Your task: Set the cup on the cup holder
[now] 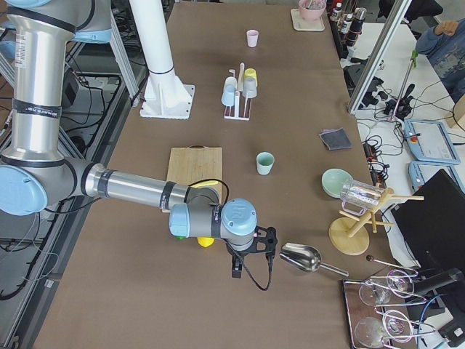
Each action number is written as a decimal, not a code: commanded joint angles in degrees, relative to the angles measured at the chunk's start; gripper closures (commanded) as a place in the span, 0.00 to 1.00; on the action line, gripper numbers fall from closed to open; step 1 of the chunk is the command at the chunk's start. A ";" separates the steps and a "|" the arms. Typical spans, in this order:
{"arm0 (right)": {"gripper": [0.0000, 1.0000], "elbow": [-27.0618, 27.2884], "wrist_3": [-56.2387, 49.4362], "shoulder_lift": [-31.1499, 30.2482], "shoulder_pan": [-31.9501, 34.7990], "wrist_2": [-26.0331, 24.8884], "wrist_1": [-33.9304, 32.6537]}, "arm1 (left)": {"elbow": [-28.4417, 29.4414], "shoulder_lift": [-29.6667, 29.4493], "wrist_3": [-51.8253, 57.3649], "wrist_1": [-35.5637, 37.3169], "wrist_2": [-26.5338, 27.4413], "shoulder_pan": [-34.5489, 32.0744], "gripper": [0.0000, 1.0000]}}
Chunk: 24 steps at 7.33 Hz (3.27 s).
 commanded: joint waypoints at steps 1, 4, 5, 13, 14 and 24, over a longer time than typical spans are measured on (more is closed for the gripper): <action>0.00 -3.08 -0.04 -0.01 0.00 0.06 0.16 | -0.34 -0.01 0.00 0.11 -0.02 0.09 0.02; 0.00 -1.24 -0.04 0.69 0.00 1.19 4.45 | -0.26 0.08 0.00 0.11 -0.10 0.00 0.02; 0.00 -0.90 -0.04 0.86 0.00 2.51 5.08 | 0.17 0.16 0.00 0.19 -0.02 0.09 0.02; 0.00 11.66 0.84 19.45 -17.19 -3.42 -22.35 | 3.06 -14.62 0.00 21.89 -0.28 4.20 0.02; 0.00 11.76 0.84 23.93 -20.18 -5.28 -27.91 | 5.17 -21.04 0.00 28.52 -0.19 6.13 0.02; 0.00 -11.83 1.64 51.63 -35.41 -14.09 -36.75 | 30.66 -39.30 0.09 26.22 -0.37 23.38 0.02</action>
